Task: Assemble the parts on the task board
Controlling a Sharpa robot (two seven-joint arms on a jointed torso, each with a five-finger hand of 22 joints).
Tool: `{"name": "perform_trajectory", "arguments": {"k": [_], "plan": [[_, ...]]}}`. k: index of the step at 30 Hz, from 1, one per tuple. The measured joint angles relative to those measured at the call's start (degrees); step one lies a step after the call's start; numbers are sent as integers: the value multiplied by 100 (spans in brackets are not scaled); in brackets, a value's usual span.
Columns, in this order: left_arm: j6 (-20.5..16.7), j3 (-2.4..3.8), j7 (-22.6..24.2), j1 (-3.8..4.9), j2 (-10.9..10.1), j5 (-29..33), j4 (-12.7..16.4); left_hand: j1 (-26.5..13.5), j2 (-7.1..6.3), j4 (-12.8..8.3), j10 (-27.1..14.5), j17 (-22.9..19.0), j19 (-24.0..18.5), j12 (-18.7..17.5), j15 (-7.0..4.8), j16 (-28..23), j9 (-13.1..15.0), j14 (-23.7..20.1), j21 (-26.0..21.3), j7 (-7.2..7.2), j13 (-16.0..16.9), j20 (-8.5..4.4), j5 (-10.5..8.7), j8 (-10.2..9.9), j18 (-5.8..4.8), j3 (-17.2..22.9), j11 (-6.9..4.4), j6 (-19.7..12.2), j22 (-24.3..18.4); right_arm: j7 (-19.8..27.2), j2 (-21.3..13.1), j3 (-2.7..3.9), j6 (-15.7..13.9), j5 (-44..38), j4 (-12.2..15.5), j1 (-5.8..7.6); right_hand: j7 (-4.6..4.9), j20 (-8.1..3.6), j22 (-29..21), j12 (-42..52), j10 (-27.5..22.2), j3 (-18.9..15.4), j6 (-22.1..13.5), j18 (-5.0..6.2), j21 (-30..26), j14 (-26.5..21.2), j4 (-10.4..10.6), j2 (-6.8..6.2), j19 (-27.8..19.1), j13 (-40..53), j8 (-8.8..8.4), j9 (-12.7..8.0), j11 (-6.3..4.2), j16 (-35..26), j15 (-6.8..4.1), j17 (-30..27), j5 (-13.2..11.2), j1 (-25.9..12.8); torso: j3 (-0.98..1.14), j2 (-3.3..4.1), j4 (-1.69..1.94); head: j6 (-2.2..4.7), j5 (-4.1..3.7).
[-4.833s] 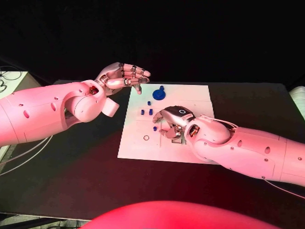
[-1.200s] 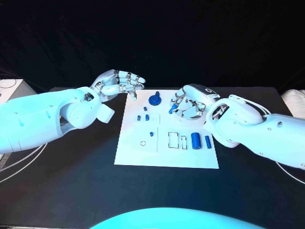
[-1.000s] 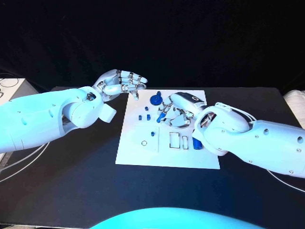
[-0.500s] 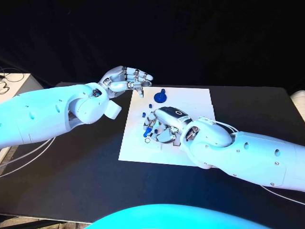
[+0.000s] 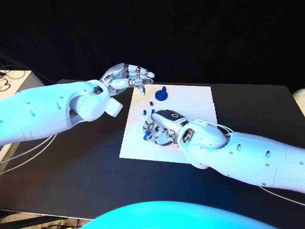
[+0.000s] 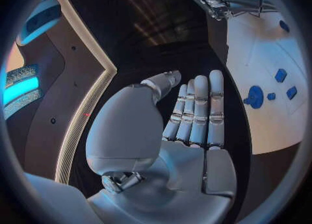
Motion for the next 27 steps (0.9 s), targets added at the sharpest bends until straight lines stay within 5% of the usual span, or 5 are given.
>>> {"name": "perform_trajectory", "arguments": {"k": [27], "plan": [[3,0,-15,0,-5,3,12,0,0,0,0,0,0,0,0,0,0,0,0,0,0,0,0,0,0,0,0,0,0,-197,138,-21,207,-432,-316,-48,36,0,6,-44,37,-3,-15,0,0,0,-1,7,0,7,17,19,-4,0,0,-6,15,8,1,-3,1,-42,-21]]}}
